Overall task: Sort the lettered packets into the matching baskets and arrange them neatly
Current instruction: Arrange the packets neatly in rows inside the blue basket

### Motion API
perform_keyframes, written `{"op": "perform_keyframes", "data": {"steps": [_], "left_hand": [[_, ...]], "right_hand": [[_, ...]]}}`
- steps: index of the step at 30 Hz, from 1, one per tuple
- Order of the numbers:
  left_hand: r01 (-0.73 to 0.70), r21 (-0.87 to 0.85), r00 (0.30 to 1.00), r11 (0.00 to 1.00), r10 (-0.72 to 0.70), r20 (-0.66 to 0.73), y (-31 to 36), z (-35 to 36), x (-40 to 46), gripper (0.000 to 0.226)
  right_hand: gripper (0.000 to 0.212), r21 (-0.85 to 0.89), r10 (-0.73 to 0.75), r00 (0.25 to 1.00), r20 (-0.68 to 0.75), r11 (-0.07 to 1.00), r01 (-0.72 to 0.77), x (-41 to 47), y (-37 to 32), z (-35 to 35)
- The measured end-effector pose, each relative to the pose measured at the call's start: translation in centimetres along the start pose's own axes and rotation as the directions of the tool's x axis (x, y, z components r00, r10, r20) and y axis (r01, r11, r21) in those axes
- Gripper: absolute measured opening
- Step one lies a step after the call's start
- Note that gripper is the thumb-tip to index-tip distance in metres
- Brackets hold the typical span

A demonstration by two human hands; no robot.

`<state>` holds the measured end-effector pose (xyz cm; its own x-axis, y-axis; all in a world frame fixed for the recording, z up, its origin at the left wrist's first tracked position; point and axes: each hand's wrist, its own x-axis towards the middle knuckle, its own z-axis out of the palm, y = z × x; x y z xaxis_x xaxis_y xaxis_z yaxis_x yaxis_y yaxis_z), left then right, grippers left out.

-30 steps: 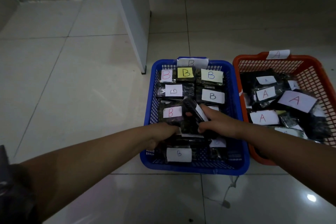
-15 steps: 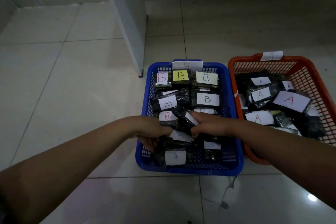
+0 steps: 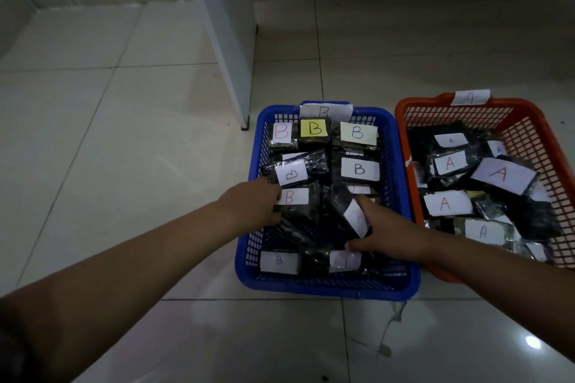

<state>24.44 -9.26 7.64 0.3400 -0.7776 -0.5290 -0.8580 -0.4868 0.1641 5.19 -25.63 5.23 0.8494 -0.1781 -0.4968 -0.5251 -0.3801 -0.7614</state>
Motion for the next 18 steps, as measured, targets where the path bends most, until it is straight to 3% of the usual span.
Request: {"op": "perform_keyframes", "data": {"steps": [2,5,7,9,12,15,18], "left_hand": [[-0.115,0.101,0.993,0.988,0.117,-0.022,0.1,0.9,0.2,0.042],[-0.273,0.266,0.961,0.924,0.249,0.120,0.3,1.7,0.4,0.056],[-0.306,0.267,0.950,0.914,0.274,0.150,0.4,2.2,0.3,0.056],[-0.309,0.168,0.947,0.936,0.287,0.142,0.3,2.3,0.3,0.039],[-0.216,-0.061,0.937,0.974,0.225,0.266,0.3,0.9,0.6,0.030],[-0.201,-0.043,0.921,0.979,0.204,0.333,0.4,0.0,1.0,0.036],[-0.224,-0.040,0.912,0.974,0.224,0.345,0.4,0.9,1.3,0.041]], "right_hand": [[0.060,-0.041,-0.011,1.000,-0.029,0.999,0.010,0.2,0.1,0.7],[0.057,-0.026,0.021,0.999,-0.041,0.999,-0.022,0.2,0.1,0.7],[0.058,-0.094,0.054,0.997,0.047,0.994,-0.049,0.3,0.3,0.6],[0.058,-0.147,0.084,0.987,0.135,0.987,-0.064,0.3,0.4,1.1],[0.052,0.018,0.024,0.998,0.065,1.000,-0.025,0.3,-0.3,1.6],[0.052,0.280,0.046,0.998,0.037,0.959,-0.054,1.2,-1.6,1.9],[0.054,0.364,0.109,0.987,0.116,0.920,-0.145,3.0,-2.4,2.4]]}}
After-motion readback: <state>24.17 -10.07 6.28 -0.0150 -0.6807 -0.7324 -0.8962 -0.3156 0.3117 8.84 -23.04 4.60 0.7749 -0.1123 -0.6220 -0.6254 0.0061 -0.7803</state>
